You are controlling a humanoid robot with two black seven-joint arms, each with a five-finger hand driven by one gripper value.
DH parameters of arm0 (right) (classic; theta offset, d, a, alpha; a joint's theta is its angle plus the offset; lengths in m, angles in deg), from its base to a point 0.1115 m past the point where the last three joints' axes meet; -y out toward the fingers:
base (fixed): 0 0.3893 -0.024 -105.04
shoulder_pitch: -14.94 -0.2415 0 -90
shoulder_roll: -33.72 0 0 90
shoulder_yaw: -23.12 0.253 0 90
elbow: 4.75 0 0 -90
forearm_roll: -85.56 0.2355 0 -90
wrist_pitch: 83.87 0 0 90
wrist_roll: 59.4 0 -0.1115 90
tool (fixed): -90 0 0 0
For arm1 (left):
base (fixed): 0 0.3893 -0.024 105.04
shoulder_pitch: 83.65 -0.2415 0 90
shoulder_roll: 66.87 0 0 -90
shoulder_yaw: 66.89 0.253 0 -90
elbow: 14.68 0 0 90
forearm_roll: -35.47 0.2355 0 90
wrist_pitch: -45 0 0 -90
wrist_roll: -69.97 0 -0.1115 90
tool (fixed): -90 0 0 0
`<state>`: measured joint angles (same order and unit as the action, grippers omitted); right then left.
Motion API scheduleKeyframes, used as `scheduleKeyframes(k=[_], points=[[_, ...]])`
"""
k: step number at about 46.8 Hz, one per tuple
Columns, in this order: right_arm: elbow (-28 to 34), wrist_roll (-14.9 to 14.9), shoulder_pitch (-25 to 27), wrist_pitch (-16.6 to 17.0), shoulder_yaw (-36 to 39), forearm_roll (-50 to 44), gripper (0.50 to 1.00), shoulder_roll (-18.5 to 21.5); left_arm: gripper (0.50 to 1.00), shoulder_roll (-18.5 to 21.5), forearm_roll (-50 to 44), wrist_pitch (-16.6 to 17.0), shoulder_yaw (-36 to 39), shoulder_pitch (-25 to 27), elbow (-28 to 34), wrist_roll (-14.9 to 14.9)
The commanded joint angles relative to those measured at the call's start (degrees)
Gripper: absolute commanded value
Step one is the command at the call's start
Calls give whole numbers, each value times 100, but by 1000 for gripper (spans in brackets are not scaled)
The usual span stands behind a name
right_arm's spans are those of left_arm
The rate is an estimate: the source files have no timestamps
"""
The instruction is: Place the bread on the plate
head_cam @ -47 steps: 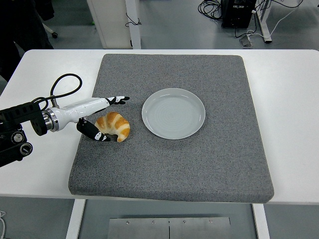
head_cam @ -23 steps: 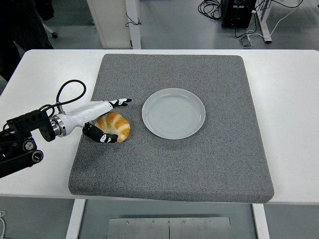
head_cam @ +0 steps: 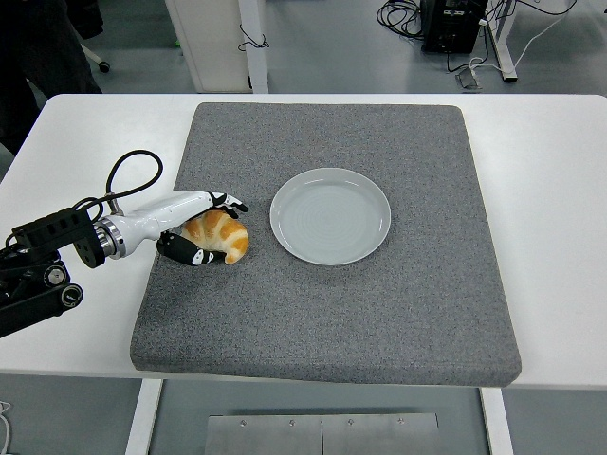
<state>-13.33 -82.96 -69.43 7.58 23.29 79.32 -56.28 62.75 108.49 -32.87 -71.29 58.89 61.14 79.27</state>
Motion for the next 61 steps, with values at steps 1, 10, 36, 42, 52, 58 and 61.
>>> scheduleKeyframes(k=[1,10,36,42,52,58,61], points=[[-3,0,0,-4,0,0,1000,0,752,11,-42,-9,-17,20,3,1],[-3,0,0,-4,0,0,1000,0,710,72,-95,-9,-123,90,3,10],[-3,0,0,5,0,0,1000,0,710,72,-297,-53,-369,495,3,10],[-3,0,0,5,0,0,1000,0,710,64,-306,-70,-413,644,-6,1],[6,0,0,5,0,0,1000,0,711,-7,-569,-88,-360,969,-138,1],[-3,0,0,-4,0,0,1000,0,711,-138,-587,-272,-360,1066,-331,1],[-3,0,0,5,0,0,1000,0,713,-270,-578,-316,-378,1075,-375,-7]])
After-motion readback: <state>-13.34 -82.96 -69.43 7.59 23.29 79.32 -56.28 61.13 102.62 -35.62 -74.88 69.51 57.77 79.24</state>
